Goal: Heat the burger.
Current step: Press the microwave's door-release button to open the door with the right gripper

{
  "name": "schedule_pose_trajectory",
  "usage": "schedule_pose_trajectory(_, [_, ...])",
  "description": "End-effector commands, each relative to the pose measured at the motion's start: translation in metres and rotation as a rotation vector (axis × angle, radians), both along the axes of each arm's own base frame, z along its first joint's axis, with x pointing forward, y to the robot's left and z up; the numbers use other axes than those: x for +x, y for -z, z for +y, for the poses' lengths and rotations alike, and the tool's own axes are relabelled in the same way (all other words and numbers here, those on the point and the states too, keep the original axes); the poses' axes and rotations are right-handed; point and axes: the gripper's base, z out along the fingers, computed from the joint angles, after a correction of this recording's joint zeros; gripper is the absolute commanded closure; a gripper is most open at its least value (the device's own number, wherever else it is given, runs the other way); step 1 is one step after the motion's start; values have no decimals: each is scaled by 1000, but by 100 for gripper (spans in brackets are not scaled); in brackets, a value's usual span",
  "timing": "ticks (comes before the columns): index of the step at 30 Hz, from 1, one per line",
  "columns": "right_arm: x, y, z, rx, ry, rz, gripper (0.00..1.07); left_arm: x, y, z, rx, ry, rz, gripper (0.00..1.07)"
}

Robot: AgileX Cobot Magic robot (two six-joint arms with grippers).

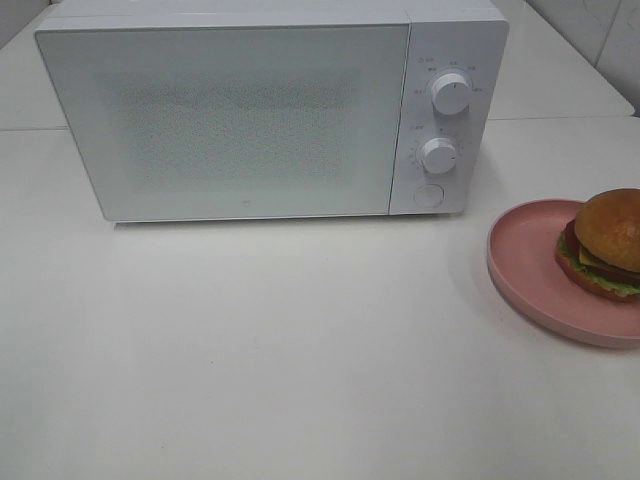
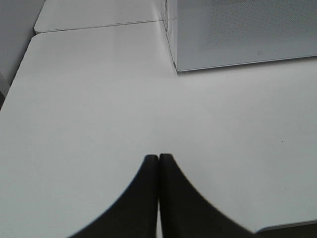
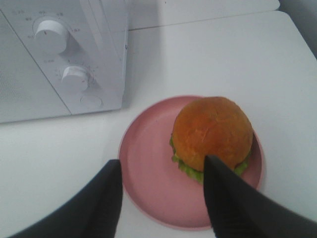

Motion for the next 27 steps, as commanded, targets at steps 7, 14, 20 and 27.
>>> schedule_pose_trajectory(7, [37, -3, -1, -10, 17, -152, 82, -3, 0, 0, -7, 2, -33, 106])
schedule_pose_trajectory(14, [55, 2, -2, -11, 26, -184, 102, -3, 0, 0, -7, 2, -33, 106])
schedule_pose_trajectory(20, [67, 5, -2, -12, 33, -225, 107, -3, 0, 0, -7, 2, -33, 106])
schedule_pose_trajectory(27, [75, 8, 15, 16, -38, -240, 107, -3, 0, 0, -6, 2, -33, 106])
